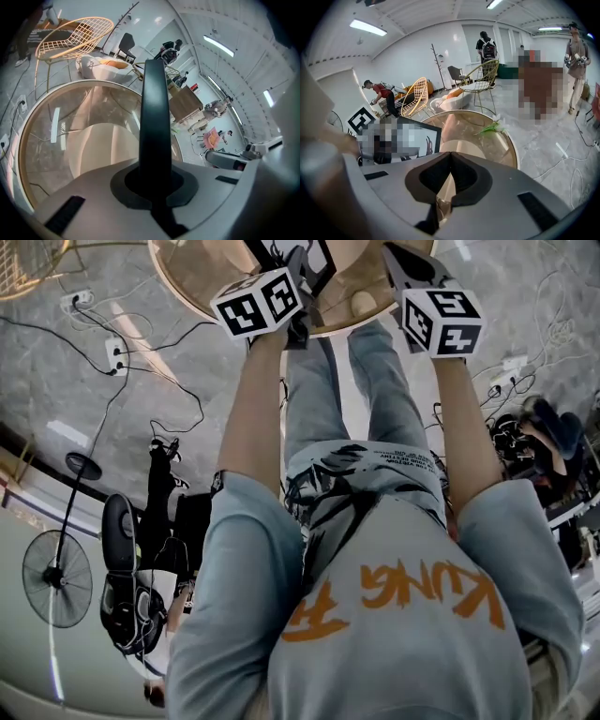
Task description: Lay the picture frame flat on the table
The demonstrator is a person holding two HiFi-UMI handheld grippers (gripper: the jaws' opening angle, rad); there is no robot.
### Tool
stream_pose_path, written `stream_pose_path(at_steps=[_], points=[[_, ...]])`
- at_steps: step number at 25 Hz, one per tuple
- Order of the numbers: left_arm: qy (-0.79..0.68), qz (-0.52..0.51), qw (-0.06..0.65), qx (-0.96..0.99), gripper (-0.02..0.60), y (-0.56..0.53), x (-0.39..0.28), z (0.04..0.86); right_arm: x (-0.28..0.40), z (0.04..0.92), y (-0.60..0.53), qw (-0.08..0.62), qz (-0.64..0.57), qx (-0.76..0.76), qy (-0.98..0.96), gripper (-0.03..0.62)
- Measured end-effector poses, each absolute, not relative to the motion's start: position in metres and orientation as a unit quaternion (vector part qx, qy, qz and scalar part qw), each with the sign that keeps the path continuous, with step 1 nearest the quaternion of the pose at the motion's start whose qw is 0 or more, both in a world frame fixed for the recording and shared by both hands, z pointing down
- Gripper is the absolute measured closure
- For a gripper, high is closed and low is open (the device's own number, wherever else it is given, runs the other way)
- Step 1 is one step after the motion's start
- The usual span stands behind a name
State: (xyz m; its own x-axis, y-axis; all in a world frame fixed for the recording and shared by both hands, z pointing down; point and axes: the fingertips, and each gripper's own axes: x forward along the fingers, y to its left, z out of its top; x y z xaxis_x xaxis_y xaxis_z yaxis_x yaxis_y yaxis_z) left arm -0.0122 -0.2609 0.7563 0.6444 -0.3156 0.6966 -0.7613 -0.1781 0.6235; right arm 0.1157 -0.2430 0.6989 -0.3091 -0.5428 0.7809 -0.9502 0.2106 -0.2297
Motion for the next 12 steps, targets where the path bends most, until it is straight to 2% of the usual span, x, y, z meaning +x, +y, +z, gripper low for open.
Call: stream_pose_path(at_steps=[12], points=[[-0.353,0.2,0.564,0.719,0.554,-0.273,-0.005,0.791,0.126,0.727,-0.231,0.281,0.381,0.529,-0.704,0.597]])
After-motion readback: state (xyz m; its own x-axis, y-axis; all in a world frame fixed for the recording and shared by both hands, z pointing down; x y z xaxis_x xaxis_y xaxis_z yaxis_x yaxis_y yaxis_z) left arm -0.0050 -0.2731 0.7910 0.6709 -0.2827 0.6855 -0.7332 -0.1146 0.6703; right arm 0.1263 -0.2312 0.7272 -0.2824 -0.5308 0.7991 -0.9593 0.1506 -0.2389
